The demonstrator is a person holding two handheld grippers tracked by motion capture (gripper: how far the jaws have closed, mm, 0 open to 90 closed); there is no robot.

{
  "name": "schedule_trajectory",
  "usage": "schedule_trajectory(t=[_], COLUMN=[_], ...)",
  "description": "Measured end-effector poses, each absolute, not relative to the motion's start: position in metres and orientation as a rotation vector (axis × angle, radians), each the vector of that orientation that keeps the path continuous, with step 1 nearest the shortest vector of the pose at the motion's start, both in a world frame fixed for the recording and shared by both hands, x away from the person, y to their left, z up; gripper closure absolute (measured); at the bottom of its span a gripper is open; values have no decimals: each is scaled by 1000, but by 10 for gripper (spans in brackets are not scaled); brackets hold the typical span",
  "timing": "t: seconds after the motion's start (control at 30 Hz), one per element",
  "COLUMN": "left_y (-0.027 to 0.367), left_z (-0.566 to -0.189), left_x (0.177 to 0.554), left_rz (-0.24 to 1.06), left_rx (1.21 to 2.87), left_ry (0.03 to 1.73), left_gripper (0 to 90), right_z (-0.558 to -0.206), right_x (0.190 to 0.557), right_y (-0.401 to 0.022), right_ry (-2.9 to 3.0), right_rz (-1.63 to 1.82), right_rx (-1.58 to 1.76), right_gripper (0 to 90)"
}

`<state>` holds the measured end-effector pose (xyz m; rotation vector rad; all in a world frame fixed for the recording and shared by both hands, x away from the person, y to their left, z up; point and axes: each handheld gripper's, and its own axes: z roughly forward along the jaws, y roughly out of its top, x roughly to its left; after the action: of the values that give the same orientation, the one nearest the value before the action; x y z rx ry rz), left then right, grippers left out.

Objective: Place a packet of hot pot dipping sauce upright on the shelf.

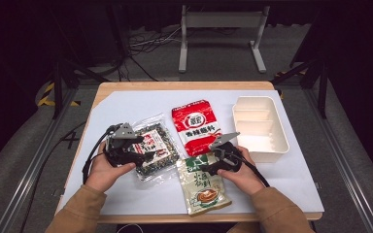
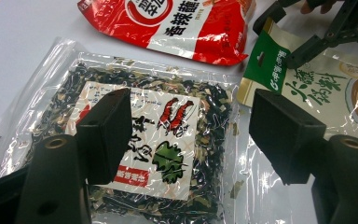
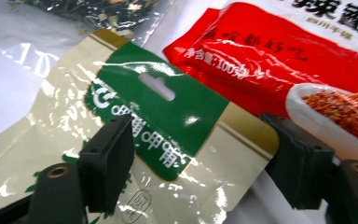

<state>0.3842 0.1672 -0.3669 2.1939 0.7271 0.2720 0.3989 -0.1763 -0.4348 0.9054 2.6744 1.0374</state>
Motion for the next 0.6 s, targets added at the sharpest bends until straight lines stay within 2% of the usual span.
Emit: schedule_trajectory(t=[0.23, 0.4, 0.6], left_y=[167, 166, 167], left_z=[-368, -368, -369], left_x=[385, 384, 385], left_rz=[275, 278, 281], left_rx=[2192, 2195, 2197], left_ry=[735, 737, 736], left_gripper=[311, 311, 312], right_z=[-422, -410, -402], right_x=[393, 384, 380], right_y=[-183, -184, -188], right_ry=[2665, 2680, 2726], right_rz=[1100, 1093, 1105], right_rx=[872, 768, 709], right_gripper=[386, 523, 635])
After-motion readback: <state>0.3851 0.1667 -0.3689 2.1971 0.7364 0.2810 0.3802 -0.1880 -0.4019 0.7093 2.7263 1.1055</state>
